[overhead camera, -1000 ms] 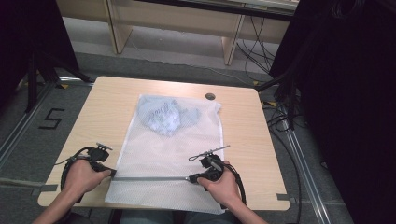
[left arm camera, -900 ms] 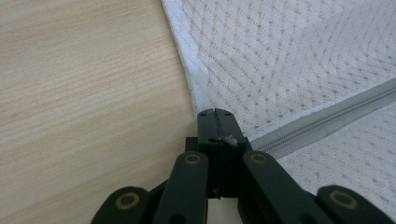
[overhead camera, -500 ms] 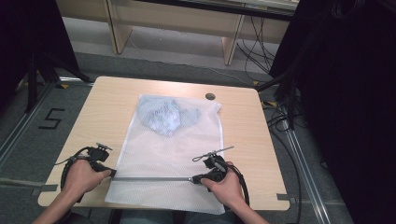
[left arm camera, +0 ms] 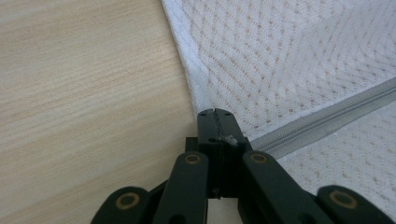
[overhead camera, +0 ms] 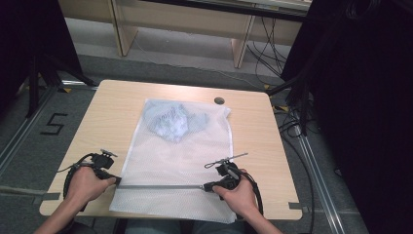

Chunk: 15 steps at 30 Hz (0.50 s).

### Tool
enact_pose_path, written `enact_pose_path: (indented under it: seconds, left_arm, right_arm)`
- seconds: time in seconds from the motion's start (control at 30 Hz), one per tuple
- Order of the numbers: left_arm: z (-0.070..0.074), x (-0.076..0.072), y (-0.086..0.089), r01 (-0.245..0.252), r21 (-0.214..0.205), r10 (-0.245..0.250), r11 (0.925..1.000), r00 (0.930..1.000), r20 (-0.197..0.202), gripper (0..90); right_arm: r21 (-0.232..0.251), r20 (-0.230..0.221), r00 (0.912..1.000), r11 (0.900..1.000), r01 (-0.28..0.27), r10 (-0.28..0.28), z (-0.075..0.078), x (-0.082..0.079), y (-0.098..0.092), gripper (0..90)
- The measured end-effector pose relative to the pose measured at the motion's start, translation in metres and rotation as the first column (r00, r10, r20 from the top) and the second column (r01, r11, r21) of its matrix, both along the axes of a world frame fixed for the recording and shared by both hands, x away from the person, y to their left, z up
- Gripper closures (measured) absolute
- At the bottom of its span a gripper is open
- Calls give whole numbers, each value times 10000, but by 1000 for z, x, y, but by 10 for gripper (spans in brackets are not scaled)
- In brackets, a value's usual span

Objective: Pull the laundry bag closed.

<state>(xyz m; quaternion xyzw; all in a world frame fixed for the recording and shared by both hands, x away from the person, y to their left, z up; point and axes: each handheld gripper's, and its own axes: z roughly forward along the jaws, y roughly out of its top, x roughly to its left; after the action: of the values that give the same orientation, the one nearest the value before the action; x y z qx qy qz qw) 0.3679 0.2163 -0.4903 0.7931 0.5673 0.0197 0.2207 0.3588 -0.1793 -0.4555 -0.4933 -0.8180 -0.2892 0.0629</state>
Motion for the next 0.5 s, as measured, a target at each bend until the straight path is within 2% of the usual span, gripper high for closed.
enact_pose_path:
  seconds: [0.07,0.17,0.27,0.5]
  left_arm:
    - [0,0,0,17,3,-17,10000,10000,-2,899]
    - [0,0,0,8,-11,-8,10000,10000,-12,899]
    - [0,0,0,36,20,-36,10000,10000,-21,899]
    - [0,0,0,71,1,-71,10000,10000,-35,899]
  right_arm:
    - [9,-187,9994,9996,283,-283,2,-1,-2,870]
    - [37,-32,9999,9999,126,-126,0,0,-4,870]
    - [45,-170,9996,9997,236,-235,1,0,-6,870]
    - [71,-109,9998,9998,185,-184,0,0,-8,870]
